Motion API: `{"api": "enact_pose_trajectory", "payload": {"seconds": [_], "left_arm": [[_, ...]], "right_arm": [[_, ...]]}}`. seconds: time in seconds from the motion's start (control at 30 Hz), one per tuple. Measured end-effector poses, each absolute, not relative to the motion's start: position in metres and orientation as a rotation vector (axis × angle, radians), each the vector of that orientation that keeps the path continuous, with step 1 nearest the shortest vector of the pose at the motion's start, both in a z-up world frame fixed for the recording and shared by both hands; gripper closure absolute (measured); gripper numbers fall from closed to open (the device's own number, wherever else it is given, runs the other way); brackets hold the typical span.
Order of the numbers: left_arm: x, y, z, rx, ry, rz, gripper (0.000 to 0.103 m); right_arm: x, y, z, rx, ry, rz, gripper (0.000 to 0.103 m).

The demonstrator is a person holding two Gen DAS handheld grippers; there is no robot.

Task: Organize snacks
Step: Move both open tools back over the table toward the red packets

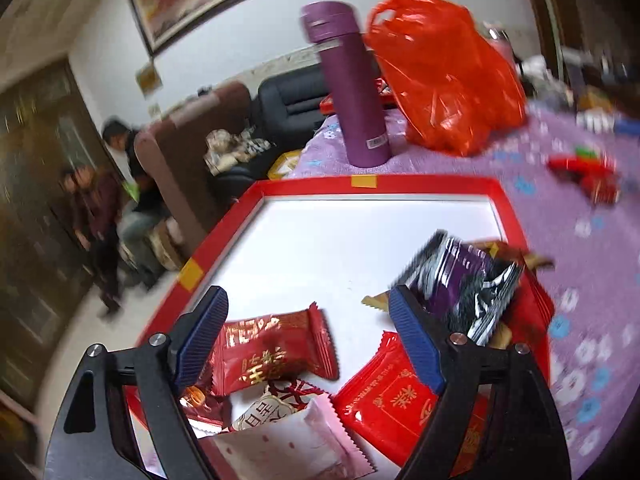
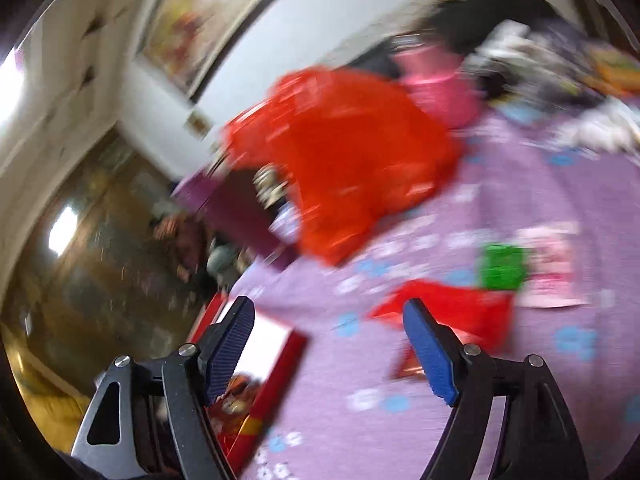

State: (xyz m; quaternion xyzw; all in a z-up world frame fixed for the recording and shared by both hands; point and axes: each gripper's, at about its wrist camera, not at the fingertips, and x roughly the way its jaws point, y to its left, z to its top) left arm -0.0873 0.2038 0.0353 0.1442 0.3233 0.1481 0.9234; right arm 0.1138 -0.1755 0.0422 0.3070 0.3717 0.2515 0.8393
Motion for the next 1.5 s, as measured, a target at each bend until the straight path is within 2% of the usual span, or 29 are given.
{"api": "enact_pose_trajectory", "payload": {"seconds": [0.2,0.37,0.53,0.83,0.97,1.13,1.3,1.5], "left_arm": [[-0.099,0.176,0.026,0.377,0.696,0.309,0.020],[-0.122,0.175,0.033,0.321,0.686,0.303,0.020],[-0.130,0.177,0.033,0.241,0.729,0.272,0.020],[-0.165,0.166,0.059,0.228,0.584,0.301,0.020],[-0.177,0.160,0.078,0.208,0.539,0.280,0.020],[-0.183,0.149,0.094,0.178,0.516,0.217,0.020],[-0.168,0.123,0.097,0.147,0.547,0.112,0.019],[-0.125,0.073,0.082,0.268,0.627,0.069,0.019]], "right_arm": [[0.132,-0.207,0.020,0.742,0.841,0.476,0.024],[0.135,-0.174,0.020,0.608,0.861,0.481,0.024],[0.140,-0.155,0.014,0.508,0.796,0.444,0.024],[0.156,-0.130,-0.011,0.450,0.878,0.494,0.022],[0.153,-0.114,-0.016,0.406,0.975,0.559,0.022],[0.128,-0.090,-0.015,0.438,1.219,0.916,0.024],[0.122,-0.136,0.018,0.471,1.070,0.842,0.022],[0.136,-0.161,0.004,0.594,1.088,0.696,0.020]]}}
